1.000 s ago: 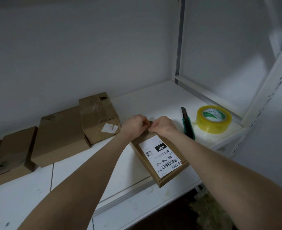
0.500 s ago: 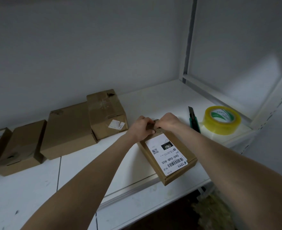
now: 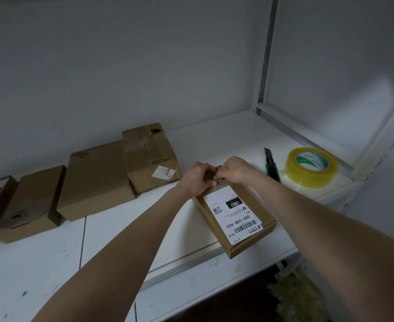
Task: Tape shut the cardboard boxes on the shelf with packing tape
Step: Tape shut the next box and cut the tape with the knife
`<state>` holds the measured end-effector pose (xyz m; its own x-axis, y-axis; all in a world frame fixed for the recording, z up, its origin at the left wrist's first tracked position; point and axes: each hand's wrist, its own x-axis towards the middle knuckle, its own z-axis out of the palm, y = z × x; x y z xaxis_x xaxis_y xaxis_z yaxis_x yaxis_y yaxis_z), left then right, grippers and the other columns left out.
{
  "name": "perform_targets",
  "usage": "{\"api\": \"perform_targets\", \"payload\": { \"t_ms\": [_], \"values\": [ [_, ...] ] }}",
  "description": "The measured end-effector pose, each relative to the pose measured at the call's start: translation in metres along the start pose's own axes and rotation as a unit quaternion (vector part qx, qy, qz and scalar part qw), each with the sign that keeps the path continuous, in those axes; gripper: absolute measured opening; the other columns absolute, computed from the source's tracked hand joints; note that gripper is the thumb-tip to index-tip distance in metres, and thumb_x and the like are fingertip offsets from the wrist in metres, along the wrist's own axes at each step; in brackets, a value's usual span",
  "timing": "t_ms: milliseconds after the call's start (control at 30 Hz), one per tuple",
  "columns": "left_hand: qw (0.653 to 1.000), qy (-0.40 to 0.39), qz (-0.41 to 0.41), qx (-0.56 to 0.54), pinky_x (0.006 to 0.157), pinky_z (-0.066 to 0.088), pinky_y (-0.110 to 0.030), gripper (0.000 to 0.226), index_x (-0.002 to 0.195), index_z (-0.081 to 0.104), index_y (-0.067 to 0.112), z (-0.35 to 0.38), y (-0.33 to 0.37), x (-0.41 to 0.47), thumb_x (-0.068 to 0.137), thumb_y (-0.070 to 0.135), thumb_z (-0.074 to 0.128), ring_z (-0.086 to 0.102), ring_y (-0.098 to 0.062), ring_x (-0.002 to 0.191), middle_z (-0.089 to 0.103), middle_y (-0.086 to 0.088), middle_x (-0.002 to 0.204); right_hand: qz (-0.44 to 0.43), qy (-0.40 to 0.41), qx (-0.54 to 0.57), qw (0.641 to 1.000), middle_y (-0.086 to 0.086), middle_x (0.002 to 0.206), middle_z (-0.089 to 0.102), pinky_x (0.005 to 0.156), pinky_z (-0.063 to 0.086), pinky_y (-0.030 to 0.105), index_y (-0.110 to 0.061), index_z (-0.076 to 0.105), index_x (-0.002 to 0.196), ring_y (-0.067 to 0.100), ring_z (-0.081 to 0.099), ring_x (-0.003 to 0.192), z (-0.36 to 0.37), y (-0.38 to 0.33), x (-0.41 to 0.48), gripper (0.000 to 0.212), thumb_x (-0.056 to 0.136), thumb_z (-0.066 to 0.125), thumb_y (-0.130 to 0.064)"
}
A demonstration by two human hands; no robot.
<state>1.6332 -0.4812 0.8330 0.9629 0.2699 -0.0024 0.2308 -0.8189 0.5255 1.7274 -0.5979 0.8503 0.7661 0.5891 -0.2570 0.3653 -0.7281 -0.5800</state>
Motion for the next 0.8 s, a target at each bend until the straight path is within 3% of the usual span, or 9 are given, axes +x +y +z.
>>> {"api": "perform_targets", "payload": {
  "t_ms": [100,233,367,467,533,633,800],
  "values": [
    [1.000,-0.005,-0.002,0.002,0.087,0.028,-0.017,0.044,0.126,0.056,0.010,-0.001,0.000,0.001,0.084,0.016,0.069,0.049,-0.026,0.117,0.050,-0.015,0.124,-0.030,0.037,0.004,0.999,0.002,0.087,0.067,0.079,0.050,0.032,-0.016,0.066,0.075,0.020,0.063,0.087,0.000,-0.003,-0.001,0.008,0.078,0.072,-0.021],
    [1.000,-0.011,-0.009,0.005,0.091,0.032,-0.022,0.045,0.126,0.056,0.011,-0.001,0.002,0.002,0.084,0.016,0.069,0.050,-0.027,0.116,0.051,-0.015,0.123,-0.024,0.055,0.053,0.997,0.001,0.087,0.067,0.075,0.049,0.027,-0.022,0.059,0.064,0.018,0.062,0.084,0.003,-0.009,-0.001,0.020,0.072,0.072,-0.010],
    [1.000,-0.013,-0.011,0.007,0.091,0.032,-0.023,0.045,0.127,0.055,0.010,-0.002,0.001,0.001,0.084,0.017,0.069,0.050,-0.027,0.117,0.051,-0.015,0.123,0.002,0.028,0.101,0.995,0.002,0.089,0.068,0.074,0.045,0.023,-0.015,0.069,0.076,0.015,0.061,0.085,0.002,-0.011,0.001,0.012,0.075,0.073,-0.003],
    [1.000,-0.012,-0.010,0.002,0.093,0.032,-0.023,0.044,0.126,0.056,0.011,-0.002,0.001,0.001,0.084,0.016,0.069,0.049,-0.027,0.117,0.051,-0.015,0.124,0.020,0.020,0.076,0.997,0.009,0.095,0.072,0.078,0.050,0.028,-0.003,0.074,0.094,0.018,0.065,0.090,-0.001,-0.011,0.004,0.019,0.075,0.074,-0.008],
    [1.000,-0.012,-0.008,0.000,0.093,0.031,-0.022,0.043,0.125,0.057,0.011,-0.002,0.001,0.001,0.084,0.016,0.069,0.048,-0.026,0.118,0.050,-0.014,0.124,0.032,0.021,0.057,0.998,0.011,0.099,0.072,0.083,0.053,0.029,-0.003,0.074,0.100,0.022,0.067,0.095,-0.001,-0.010,0.006,0.028,0.074,0.078,-0.013],
    [1.000,-0.013,-0.006,0.003,0.091,0.031,-0.022,0.044,0.126,0.056,0.011,-0.002,0.001,0.001,0.084,0.017,0.069,0.048,-0.026,0.118,0.050,-0.014,0.125,0.040,0.039,0.043,0.997,0.010,0.100,0.072,0.090,0.055,0.035,-0.007,0.075,0.100,0.023,0.067,0.095,-0.001,-0.008,0.009,0.030,0.073,0.080,-0.018],
    [1.000,-0.015,-0.009,0.005,0.090,0.030,-0.021,0.045,0.127,0.056,0.011,-0.002,0.001,0.000,0.084,0.017,0.069,0.048,-0.025,0.118,0.050,-0.014,0.125,0.021,0.073,-0.006,0.997,0.009,0.100,0.071,0.088,0.055,0.035,-0.010,0.075,0.095,0.026,0.067,0.093,0.005,-0.007,0.005,0.016,0.081,0.070,-0.017]
  ]
}}
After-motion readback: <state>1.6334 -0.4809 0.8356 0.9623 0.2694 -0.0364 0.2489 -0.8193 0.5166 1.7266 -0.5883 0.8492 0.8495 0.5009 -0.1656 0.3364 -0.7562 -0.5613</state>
